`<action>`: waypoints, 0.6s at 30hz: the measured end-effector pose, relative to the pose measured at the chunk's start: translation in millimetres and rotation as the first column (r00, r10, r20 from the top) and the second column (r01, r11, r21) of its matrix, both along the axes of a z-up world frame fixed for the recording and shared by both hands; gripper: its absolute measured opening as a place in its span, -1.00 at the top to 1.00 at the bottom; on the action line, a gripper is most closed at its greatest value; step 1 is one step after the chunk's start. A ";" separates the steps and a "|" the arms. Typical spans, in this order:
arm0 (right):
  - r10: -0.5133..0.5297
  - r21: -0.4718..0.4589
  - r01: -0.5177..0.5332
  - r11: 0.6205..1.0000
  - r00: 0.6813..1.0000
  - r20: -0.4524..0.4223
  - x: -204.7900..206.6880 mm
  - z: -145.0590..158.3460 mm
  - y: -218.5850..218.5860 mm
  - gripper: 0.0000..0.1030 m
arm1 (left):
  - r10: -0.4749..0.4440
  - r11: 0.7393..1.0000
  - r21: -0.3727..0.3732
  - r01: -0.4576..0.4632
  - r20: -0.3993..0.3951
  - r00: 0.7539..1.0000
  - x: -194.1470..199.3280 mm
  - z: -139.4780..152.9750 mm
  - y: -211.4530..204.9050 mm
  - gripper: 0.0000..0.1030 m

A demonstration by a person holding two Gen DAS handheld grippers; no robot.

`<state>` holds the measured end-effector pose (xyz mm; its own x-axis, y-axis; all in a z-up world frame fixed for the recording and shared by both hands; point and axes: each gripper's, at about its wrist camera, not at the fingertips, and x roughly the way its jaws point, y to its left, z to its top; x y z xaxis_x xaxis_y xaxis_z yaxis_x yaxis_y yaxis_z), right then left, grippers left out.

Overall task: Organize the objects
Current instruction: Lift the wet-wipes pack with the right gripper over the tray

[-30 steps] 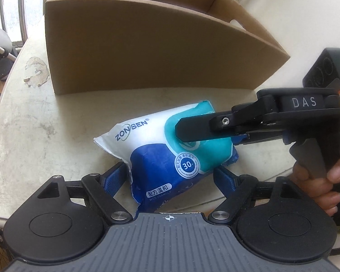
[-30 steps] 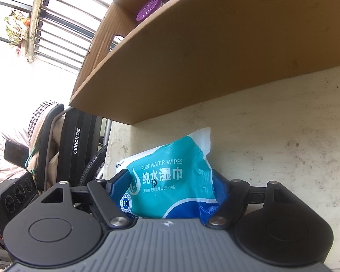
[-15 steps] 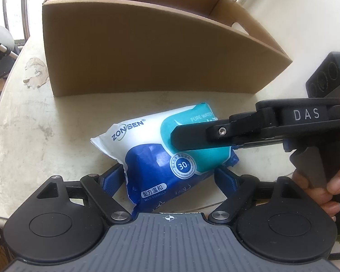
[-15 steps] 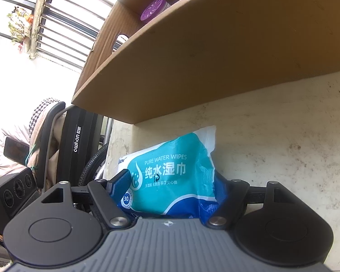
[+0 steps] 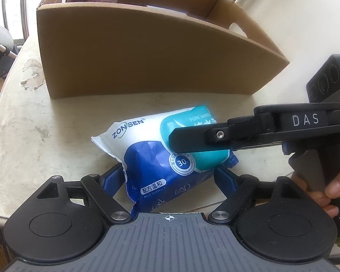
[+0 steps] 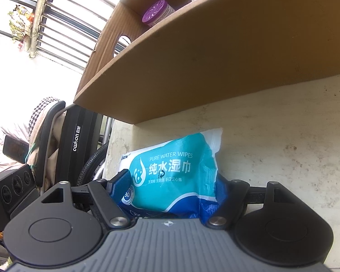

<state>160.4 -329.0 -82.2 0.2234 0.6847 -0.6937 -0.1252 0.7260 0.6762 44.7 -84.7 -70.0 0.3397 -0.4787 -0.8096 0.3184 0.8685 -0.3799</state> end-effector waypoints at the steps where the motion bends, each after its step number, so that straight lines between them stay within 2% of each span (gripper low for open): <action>1: 0.000 0.000 0.000 1.000 1.000 0.001 0.1 0.1 -0.1 -0.50 | 0.000 1.000 0.001 0.000 0.001 1.000 -1.2 -0.4 -7.3 -0.64; 18: 0.006 0.003 -0.006 1.000 1.000 0.025 1.3 4.9 -3.6 -0.50 | -0.001 1.000 0.005 0.001 0.023 1.000 -2.4 4.6 -5.9 -0.64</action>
